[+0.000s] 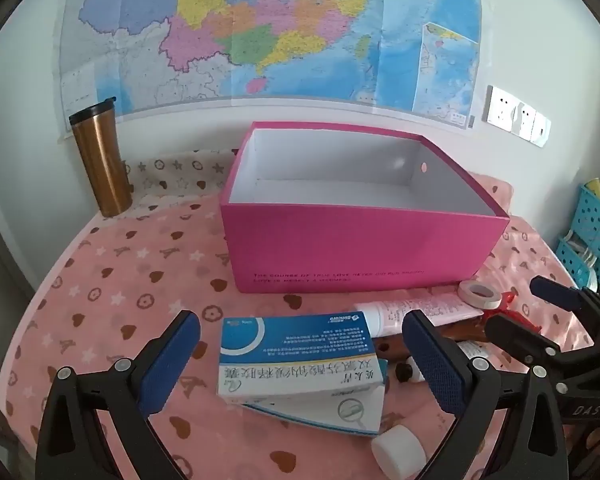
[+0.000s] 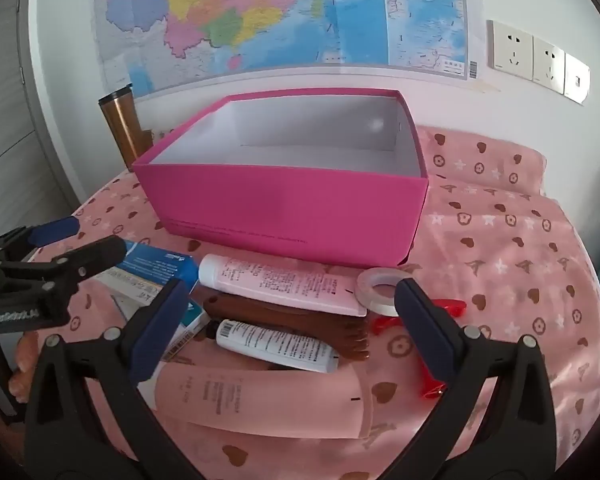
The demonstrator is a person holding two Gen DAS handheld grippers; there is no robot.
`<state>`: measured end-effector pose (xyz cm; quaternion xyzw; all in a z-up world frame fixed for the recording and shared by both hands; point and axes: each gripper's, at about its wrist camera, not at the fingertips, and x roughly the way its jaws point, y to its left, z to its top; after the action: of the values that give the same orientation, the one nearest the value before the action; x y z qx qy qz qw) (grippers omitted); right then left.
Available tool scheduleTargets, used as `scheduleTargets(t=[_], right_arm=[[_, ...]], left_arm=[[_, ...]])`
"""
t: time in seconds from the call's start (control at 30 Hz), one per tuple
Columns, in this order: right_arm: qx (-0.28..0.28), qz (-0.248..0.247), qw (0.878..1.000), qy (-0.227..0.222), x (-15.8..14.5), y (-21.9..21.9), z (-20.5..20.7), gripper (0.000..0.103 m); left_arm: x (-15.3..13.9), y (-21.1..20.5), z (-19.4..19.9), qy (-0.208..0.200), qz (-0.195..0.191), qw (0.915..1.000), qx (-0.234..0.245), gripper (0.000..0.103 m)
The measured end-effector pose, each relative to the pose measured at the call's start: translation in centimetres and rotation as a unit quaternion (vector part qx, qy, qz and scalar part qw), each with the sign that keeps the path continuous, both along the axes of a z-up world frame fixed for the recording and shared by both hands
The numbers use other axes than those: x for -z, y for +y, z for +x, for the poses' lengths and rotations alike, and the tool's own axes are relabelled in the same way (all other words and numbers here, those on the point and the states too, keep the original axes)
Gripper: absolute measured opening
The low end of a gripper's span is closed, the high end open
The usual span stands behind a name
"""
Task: Organize rigid objects
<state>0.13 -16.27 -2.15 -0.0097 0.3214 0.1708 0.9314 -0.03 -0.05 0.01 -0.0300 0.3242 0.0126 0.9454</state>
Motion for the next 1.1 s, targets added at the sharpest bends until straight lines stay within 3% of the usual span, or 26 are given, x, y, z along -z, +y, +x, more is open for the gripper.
scheduleTargets(t=[0.17,0.23,0.53,1.1], right_arm=[[-0.004,0.008,1.000,0.004,0.0,0.6,0.0,0.103],[-0.002,0.012,1.000,-0.006,0.1,1.1,-0.6,0.103],[-0.002,0.039,0.999,0.003,0.2,0.8,-0.3,0.103],[-0.005,0.045,0.999,0.000,-0.1,0.8,-0.5,0.103]], left_arm=[[0.4,-0.2,-0.8,-0.013,0.005,0.9999,0.002,0.103],[0.1,-0.3,-0.4,0.004,0.014,0.9999,0.002,0.103],[0.2,0.0,-0.5,0.006,0.006,1.0000,-0.003,0.103],[0.4,0.2,-0.6,0.009,0.007,0.9999,-0.002,0.103]])
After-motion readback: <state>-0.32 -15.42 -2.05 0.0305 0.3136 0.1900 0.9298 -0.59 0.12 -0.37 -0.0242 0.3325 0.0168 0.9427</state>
